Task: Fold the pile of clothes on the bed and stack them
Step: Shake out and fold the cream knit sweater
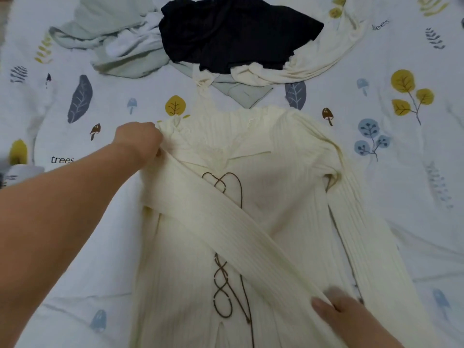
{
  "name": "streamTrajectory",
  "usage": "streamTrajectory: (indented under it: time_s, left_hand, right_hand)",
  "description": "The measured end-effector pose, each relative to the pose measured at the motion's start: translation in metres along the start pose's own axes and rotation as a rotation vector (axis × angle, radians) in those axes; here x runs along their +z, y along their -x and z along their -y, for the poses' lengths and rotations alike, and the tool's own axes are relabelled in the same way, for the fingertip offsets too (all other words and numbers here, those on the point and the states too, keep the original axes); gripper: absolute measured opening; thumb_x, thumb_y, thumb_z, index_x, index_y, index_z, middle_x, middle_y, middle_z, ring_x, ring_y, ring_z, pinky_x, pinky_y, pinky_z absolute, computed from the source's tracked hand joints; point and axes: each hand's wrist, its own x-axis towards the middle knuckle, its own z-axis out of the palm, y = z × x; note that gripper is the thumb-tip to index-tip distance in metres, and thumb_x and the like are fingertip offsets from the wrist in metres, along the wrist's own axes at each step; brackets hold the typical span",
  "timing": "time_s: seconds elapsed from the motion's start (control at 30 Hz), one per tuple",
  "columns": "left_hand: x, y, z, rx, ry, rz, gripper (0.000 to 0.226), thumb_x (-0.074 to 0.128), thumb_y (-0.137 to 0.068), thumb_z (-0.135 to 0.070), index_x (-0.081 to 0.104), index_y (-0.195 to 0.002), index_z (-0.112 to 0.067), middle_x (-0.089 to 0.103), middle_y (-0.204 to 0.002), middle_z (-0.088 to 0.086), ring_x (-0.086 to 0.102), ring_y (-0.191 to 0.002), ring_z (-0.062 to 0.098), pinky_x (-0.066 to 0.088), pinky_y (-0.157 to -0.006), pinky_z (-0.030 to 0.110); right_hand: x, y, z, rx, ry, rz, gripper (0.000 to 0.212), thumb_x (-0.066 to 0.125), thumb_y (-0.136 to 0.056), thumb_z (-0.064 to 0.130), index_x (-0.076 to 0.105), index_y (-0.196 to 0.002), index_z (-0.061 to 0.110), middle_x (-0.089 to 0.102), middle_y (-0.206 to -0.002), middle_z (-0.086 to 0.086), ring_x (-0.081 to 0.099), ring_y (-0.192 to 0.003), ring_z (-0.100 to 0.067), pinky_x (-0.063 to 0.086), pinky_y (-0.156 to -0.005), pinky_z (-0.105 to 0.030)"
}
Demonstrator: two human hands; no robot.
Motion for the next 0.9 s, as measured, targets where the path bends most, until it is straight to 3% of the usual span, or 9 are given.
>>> streamTrajectory:
  time_s: [0.13, 0.23, 0.3, 0.37, 0.53, 0.63, 0.7, 0.83, 0.9]
  left_hand:
    - [0.014, 0.002, 0.003, 0.028, 0.040, 0.059, 0.025, 0.041, -0.092, -0.010, 0.059, -0.109, -0.013, 0.057, -0.111, 0.010, 0.055, -0.102, 0.030, 0.045, -0.082, 0.035]
    - [0.008, 0.000, 0.014, 0.084, -0.032, 0.114, 0.032, 0.037, -0.094, -0.012, 0.058, -0.115, -0.023, 0.057, -0.115, 0.006, 0.055, -0.105, 0.026, 0.043, -0.082, 0.032]
    - [0.000, -0.003, 0.016, 0.106, -0.148, 0.195, 0.037, 0.038, -0.094, -0.011, 0.055, -0.123, -0.025, 0.056, -0.119, 0.004, 0.055, -0.107, 0.024, 0.042, -0.082, 0.032]
    - [-0.003, -0.006, 0.010, 0.112, -0.184, 0.205, 0.036, 0.039, -0.094, -0.011, 0.054, -0.125, -0.022, 0.055, -0.118, 0.004, 0.055, -0.106, 0.023, 0.043, -0.082, 0.031]
    - [0.002, 0.016, -0.032, 0.080, 0.087, -0.158, 0.042, 0.045, -0.093, -0.017, 0.040, -0.134, -0.010, 0.040, -0.134, 0.017, 0.042, -0.118, 0.035, 0.037, -0.089, 0.041]
    - [0.031, 0.060, -0.073, 0.199, 0.421, -0.357, 0.056, 0.041, -0.093, -0.040, 0.039, -0.140, -0.010, 0.032, -0.149, 0.017, 0.035, -0.133, 0.038, 0.028, -0.104, 0.052]
    - [0.059, 0.090, -0.092, 0.332, 0.428, -0.305, 0.066, 0.027, -0.091, -0.051, 0.038, -0.142, -0.011, 0.030, -0.151, 0.014, 0.034, -0.134, 0.041, 0.027, -0.105, 0.059]
    - [0.101, 0.102, -0.099, 0.379, 0.439, -0.083, 0.077, -0.014, -0.083, -0.067, 0.008, -0.145, -0.026, 0.003, -0.153, -0.002, 0.004, -0.143, 0.028, 0.003, -0.111, 0.052]
    - [0.107, 0.095, -0.102, 0.338, 0.417, -0.088, 0.082, -0.029, -0.071, -0.070, -0.010, -0.142, -0.033, -0.014, -0.151, -0.008, -0.014, -0.141, 0.020, -0.006, -0.113, 0.049]
  right_hand:
    - [0.002, 0.001, -0.004, 0.050, -0.195, -0.137, 0.041, 0.053, -0.094, 0.026, 0.048, -0.134, 0.020, 0.039, -0.145, 0.008, 0.033, -0.136, -0.011, 0.021, -0.106, -0.018]
    - [-0.006, 0.014, 0.001, 0.047, -0.292, 0.025, 0.023, 0.060, -0.090, 0.027, 0.065, -0.086, 0.050, 0.054, -0.106, 0.038, 0.046, -0.117, 0.003, 0.026, -0.099, -0.012]
    - [-0.005, 0.016, 0.000, 0.049, -0.245, 0.011, 0.025, 0.062, -0.087, 0.033, 0.063, -0.068, 0.050, 0.061, -0.081, 0.033, 0.054, -0.095, 0.006, 0.031, -0.085, -0.008]
    - [0.003, 0.013, 0.004, 0.148, -0.145, -0.068, 0.008, 0.062, -0.087, 0.037, 0.064, -0.086, 0.030, 0.065, -0.091, 0.009, 0.060, -0.093, -0.007, 0.037, -0.076, -0.011]
    - [0.038, 0.010, 0.026, 0.015, 0.247, -0.821, 0.062, 0.044, -0.082, 0.051, 0.064, -0.113, 0.001, 0.066, -0.101, -0.028, 0.065, -0.091, -0.043, 0.048, -0.073, -0.060]
    - [0.066, 0.005, 0.048, -0.166, 0.317, -0.743, 0.067, 0.006, -0.095, 0.053, 0.019, -0.148, 0.014, 0.036, -0.146, -0.021, 0.020, -0.142, -0.026, 0.037, -0.094, -0.059]
    - [0.080, -0.004, 0.047, -0.261, 0.386, -0.704, 0.063, 0.001, -0.095, 0.050, 0.000, -0.151, 0.021, 0.000, -0.159, -0.007, -0.006, -0.146, -0.017, 0.020, -0.105, -0.052]
    - [0.082, -0.018, 0.024, -0.322, 0.496, -0.631, 0.068, 0.017, -0.092, 0.058, 0.004, -0.150, 0.027, -0.006, -0.158, 0.001, -0.008, -0.145, -0.014, 0.013, -0.106, -0.049]
    - [0.074, -0.020, 0.018, -0.348, 0.518, -0.608, 0.072, 0.031, -0.079, 0.059, 0.026, -0.143, 0.027, 0.020, -0.154, 0.000, 0.005, -0.144, -0.012, 0.014, -0.106, -0.047]
